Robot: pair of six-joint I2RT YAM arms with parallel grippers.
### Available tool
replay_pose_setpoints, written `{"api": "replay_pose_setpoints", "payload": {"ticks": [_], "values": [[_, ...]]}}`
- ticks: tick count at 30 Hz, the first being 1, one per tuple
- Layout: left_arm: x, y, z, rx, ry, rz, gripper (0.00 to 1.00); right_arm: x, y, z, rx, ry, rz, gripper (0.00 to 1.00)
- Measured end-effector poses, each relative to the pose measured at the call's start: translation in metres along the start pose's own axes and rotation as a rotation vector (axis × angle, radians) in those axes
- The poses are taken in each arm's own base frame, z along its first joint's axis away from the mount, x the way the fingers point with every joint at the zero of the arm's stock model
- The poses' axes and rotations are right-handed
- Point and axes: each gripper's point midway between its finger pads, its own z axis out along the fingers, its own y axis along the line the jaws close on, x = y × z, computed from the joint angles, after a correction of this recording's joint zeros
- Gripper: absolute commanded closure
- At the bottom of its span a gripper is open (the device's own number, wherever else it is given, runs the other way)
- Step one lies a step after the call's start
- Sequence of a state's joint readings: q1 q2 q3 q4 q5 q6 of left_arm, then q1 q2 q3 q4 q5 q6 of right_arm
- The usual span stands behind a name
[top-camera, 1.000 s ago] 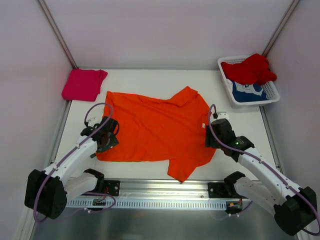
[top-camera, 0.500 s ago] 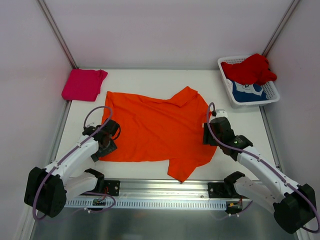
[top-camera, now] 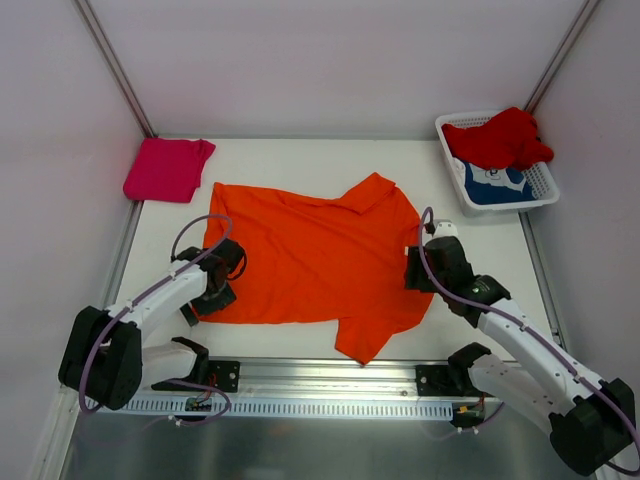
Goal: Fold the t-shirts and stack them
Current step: Flatten the tshirt out
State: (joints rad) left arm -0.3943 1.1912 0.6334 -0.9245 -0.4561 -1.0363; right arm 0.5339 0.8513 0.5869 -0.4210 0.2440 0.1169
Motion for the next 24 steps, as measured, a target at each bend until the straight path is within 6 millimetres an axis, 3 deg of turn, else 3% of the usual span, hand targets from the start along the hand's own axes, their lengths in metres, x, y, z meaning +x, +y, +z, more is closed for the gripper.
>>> {"api": "replay_pose_setpoints", "payload": {"ticks": [13,24], "values": [[-0.015,-0.030,0.011,0.054,-0.047,0.019,0.27,-0.001,0.003,-0.008,-0.044,-0.041,0.016,0.40],[-0.014,-0.022,-0.001,0.116,-0.067,-0.042,0.26,0.003,0.004,-0.007,-0.052,-0.030,0.014,0.40]]}}
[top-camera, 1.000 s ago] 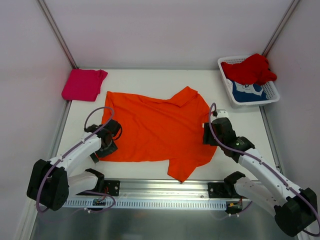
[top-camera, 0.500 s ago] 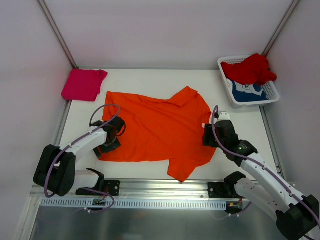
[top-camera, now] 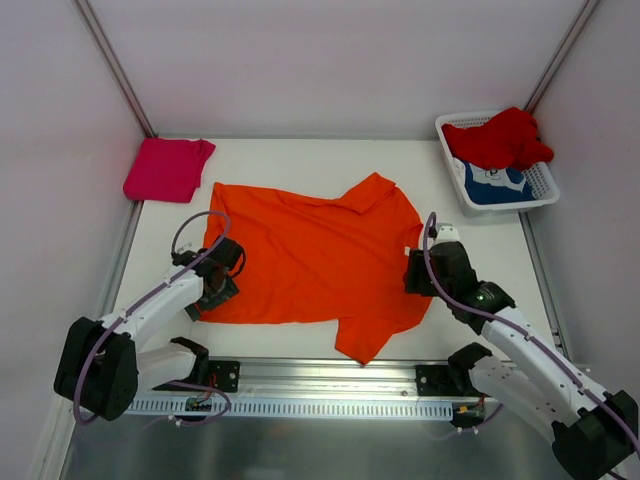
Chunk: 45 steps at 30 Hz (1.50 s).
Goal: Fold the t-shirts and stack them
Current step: Flatten the tshirt out
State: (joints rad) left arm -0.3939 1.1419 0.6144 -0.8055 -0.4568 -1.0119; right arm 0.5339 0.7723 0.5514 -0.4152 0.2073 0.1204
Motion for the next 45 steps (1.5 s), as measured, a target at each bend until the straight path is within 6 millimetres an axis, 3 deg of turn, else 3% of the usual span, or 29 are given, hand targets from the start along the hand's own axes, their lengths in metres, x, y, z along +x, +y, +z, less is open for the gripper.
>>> {"api": "replay_pose_setpoints", "payload": {"ticks": [10,15,19,27,31,35,39,43,45], "values": [[-0.013,0.007,-0.017,0.010,-0.046,-0.033,0.24,0.017,0.004,0.015,-0.005,0.098,-0.017,0.40],[-0.040,-0.020,-0.034,0.056,-0.091,-0.002,0.22,0.040,0.011,0.034,-0.013,0.237,-0.035,0.40],[-0.055,-0.052,-0.028,0.071,-0.098,0.076,0.21,0.042,0.021,0.047,-0.029,0.314,-0.052,0.40],[-0.064,-0.116,0.000,0.140,-0.069,0.198,0.21,0.016,0.051,0.070,-0.107,0.351,-0.092,0.40],[-0.072,-0.153,0.009,0.210,-0.071,0.243,0.20,0.009,0.073,0.090,-0.179,0.390,-0.106,0.40],[-0.080,-0.176,0.018,0.275,-0.061,0.264,0.20,0.004,0.092,0.113,-0.241,0.441,-0.131,0.39],[-0.103,-0.186,0.025,0.336,-0.052,0.224,0.20,-0.015,0.110,0.127,-0.306,0.441,-0.133,0.38],[-0.132,-0.192,0.029,0.385,-0.072,0.175,0.20,-0.046,0.119,0.137,-0.349,0.402,-0.103,0.38],[-0.136,-0.196,0.028,0.407,-0.074,0.170,0.20,-0.058,0.123,0.143,-0.371,0.391,-0.089,0.38]]}}
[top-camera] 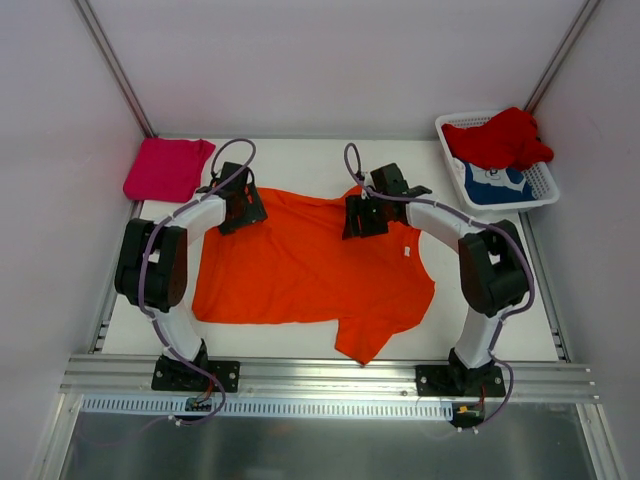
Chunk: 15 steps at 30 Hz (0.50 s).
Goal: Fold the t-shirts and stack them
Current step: Flatten the tshirt out
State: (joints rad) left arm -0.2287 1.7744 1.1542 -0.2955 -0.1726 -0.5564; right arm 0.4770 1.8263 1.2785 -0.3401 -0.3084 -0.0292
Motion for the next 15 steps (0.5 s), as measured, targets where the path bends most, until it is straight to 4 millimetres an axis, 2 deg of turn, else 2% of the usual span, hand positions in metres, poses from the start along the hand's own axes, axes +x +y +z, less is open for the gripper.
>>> {"api": "replay_pose_setpoints", "payload": {"ticks": [3,6,9,12,15], "values": [[0.001,-0.010,0.003,0.050,0.015,0.000,0.20,-0.003,0.000,0.009,-0.055,0.015,0.032,0.38],[0.007,-0.016,0.007,0.083,0.041,0.003,0.20,0.012,0.001,0.021,-0.120,0.064,0.098,0.37],[0.007,-0.018,0.007,0.096,0.042,0.008,0.19,0.026,0.001,0.024,-0.154,0.108,0.158,0.37],[0.005,-0.018,0.008,0.098,0.035,0.019,0.20,0.029,-0.012,0.023,-0.066,0.109,0.149,0.37],[0.004,-0.016,0.008,0.090,0.027,0.035,0.19,0.028,-0.034,0.013,0.096,0.091,0.092,0.36]]}}
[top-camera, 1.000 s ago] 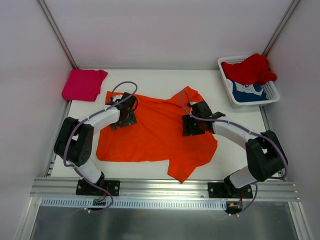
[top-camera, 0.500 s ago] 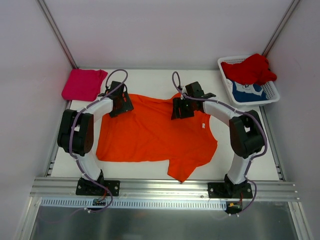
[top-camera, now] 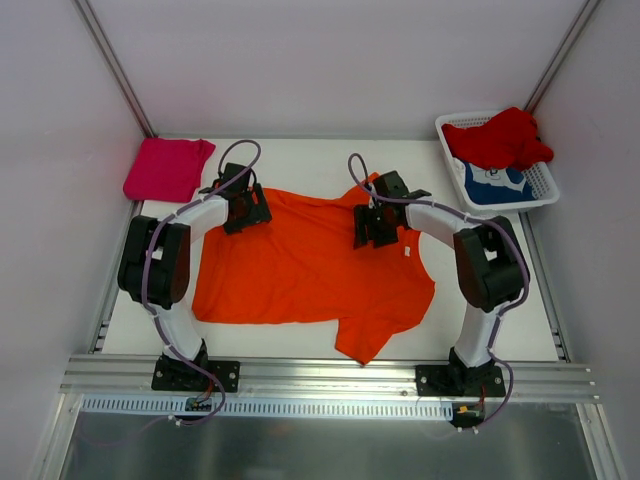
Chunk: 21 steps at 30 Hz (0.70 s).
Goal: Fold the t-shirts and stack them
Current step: Flatten the tshirt out
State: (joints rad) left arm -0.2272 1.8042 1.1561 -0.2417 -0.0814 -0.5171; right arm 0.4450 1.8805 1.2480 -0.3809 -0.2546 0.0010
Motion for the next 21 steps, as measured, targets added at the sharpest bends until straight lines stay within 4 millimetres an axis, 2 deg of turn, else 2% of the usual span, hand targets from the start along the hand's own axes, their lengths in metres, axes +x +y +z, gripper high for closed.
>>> {"api": "replay_pose_setpoints", "payload": {"ticks": [2,4,7,10,16,21], "values": [[-0.001,0.001,-0.001,-0.004,-0.004,0.013,0.19,-0.008,-0.015,-0.011,0.132,-0.028,-0.057,0.36],[-0.002,0.002,-0.002,-0.007,-0.006,0.030,0.19,-0.027,-0.026,-0.024,0.264,-0.072,-0.125,0.36],[-0.004,0.004,-0.003,-0.015,-0.007,0.051,0.19,-0.051,-0.032,-0.041,0.394,-0.137,-0.203,0.36],[-0.008,0.006,-0.005,-0.032,-0.018,0.067,0.19,-0.061,-0.037,-0.048,0.469,-0.158,-0.249,0.36],[-0.016,0.012,-0.006,-0.071,-0.038,0.107,0.18,-0.056,-0.047,-0.038,0.528,-0.118,-0.286,0.36],[-0.013,0.014,0.007,-0.089,-0.013,0.121,0.17,-0.053,-0.052,-0.022,0.528,-0.093,-0.292,0.36]]}}
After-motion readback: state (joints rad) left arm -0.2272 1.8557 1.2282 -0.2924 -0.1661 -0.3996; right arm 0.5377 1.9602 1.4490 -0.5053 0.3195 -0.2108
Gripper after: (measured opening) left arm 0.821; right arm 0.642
